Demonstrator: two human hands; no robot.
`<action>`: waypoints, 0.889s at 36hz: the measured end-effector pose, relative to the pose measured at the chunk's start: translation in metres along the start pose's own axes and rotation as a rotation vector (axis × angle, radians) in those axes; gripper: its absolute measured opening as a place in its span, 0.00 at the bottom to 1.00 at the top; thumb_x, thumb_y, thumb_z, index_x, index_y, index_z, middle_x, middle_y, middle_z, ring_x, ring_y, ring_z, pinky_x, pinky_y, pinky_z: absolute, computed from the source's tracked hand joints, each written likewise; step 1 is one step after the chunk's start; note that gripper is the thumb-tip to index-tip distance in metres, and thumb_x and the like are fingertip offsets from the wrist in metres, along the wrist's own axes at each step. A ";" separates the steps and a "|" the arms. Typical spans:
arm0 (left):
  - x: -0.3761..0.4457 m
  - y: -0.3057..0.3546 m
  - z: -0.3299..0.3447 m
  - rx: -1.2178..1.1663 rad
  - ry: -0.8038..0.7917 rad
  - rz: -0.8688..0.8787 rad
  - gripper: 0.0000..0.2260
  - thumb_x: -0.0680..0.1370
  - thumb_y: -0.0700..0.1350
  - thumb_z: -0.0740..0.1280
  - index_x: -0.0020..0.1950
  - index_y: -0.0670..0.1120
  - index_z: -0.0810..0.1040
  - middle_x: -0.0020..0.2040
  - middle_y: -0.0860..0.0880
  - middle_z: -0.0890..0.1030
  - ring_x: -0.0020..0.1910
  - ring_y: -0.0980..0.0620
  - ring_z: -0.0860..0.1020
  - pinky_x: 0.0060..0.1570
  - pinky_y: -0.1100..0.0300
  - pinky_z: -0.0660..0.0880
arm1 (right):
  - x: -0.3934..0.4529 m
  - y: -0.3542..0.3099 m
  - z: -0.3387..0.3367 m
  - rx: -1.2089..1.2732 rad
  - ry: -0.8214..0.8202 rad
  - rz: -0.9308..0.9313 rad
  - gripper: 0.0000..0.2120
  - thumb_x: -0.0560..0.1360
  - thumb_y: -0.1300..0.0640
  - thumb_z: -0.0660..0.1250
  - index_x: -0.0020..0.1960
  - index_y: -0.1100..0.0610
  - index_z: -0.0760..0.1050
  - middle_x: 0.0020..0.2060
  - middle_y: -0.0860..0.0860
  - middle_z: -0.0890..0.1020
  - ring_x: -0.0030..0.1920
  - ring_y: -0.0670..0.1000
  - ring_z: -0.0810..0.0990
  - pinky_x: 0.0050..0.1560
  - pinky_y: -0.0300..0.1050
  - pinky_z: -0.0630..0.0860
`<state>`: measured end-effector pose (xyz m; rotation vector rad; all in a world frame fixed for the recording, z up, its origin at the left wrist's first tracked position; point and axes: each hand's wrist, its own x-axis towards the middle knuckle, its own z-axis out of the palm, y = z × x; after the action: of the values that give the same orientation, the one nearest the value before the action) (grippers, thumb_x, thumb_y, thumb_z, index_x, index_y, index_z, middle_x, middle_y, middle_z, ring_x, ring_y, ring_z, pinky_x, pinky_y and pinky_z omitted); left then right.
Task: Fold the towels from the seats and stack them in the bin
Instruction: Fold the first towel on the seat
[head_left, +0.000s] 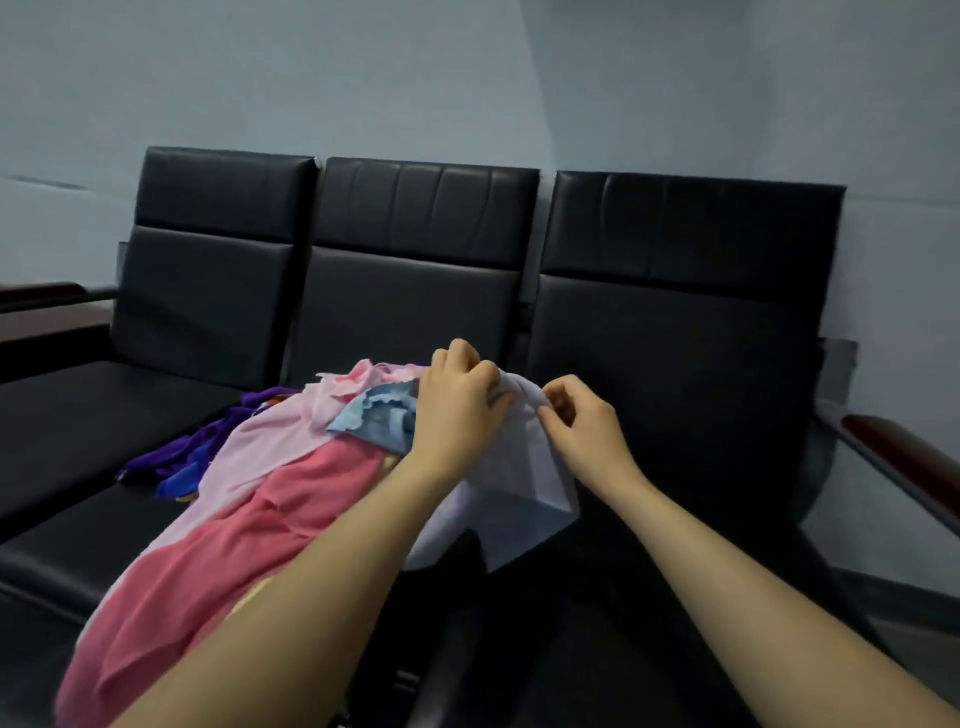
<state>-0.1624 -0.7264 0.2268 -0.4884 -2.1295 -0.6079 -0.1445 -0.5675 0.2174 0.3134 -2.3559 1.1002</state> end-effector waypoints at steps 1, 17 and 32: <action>0.002 0.011 0.001 -0.029 -0.007 0.027 0.10 0.67 0.43 0.76 0.34 0.42 0.77 0.44 0.43 0.76 0.42 0.42 0.73 0.41 0.55 0.66 | -0.004 0.002 -0.013 -0.025 0.015 -0.004 0.02 0.78 0.58 0.64 0.47 0.52 0.74 0.38 0.45 0.78 0.41 0.46 0.77 0.43 0.47 0.77; 0.013 0.147 0.008 -0.544 -0.421 -0.030 0.11 0.79 0.41 0.59 0.51 0.41 0.81 0.51 0.50 0.78 0.50 0.53 0.75 0.51 0.60 0.71 | -0.066 0.014 -0.134 -0.126 0.084 -0.003 0.15 0.70 0.42 0.69 0.49 0.50 0.73 0.42 0.45 0.78 0.43 0.47 0.78 0.48 0.49 0.77; 0.003 0.167 0.000 -0.594 -0.526 0.130 0.11 0.77 0.38 0.63 0.59 0.45 0.76 0.51 0.51 0.74 0.50 0.53 0.74 0.46 0.66 0.69 | -0.078 0.001 -0.162 -0.224 0.343 0.151 0.06 0.78 0.58 0.62 0.44 0.53 0.76 0.39 0.49 0.80 0.42 0.50 0.78 0.42 0.48 0.76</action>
<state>-0.0742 -0.5911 0.2713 -1.2139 -2.3489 -1.1402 -0.0222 -0.4437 0.2613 -0.1275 -2.1886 0.8633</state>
